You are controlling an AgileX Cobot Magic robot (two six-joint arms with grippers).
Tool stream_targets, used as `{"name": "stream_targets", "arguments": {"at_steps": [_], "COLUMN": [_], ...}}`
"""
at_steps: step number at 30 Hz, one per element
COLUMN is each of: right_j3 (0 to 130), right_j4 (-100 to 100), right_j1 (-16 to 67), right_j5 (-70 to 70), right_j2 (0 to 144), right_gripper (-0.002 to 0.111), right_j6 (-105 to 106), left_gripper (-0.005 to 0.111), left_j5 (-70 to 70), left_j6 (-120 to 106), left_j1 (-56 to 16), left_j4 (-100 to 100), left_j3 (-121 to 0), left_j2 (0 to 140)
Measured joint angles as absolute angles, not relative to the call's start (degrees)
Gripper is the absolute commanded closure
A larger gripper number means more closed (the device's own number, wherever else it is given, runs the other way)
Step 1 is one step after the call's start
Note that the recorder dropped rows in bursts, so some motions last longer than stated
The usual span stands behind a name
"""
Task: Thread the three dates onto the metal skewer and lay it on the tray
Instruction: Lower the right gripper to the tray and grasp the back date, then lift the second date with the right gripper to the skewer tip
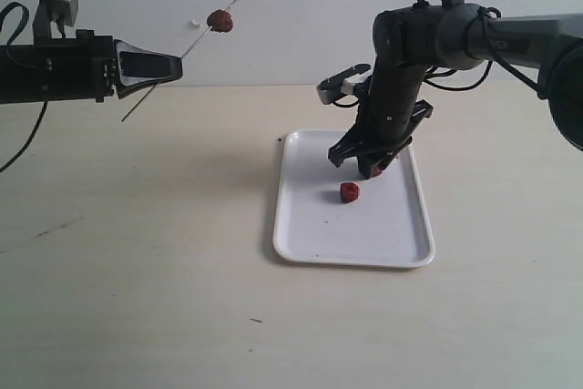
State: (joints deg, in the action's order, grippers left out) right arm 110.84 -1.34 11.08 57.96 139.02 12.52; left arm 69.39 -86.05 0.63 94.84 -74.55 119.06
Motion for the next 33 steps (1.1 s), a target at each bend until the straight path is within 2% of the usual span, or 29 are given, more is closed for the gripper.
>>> {"name": "stream_targets", "arguments": {"at_steps": [12, 25, 33], "right_j3": [111.4, 113.4, 113.5], "right_j4": [2.5, 42.7, 56.9], "right_j1": [9.1, -1.3, -2.4], "right_j5": [58.2, 60.2, 60.5], "right_j2": [137.1, 136.0, 136.0], "right_gripper": [0.079, 0.079, 0.079], "right_j6": [10.0, 20.1, 23.3], "left_gripper": [0.107, 0.107, 0.107], "left_j5": [69.4, 69.5, 69.5], "left_j6": [-86.1, -84.0, -83.5], "left_j1": [0.6, 0.6, 0.6], "left_j4": [94.3, 85.9, 85.1], "left_j3": [-74.5, -70.8, -66.8], "left_j2": [119.1, 119.1, 119.1]}}
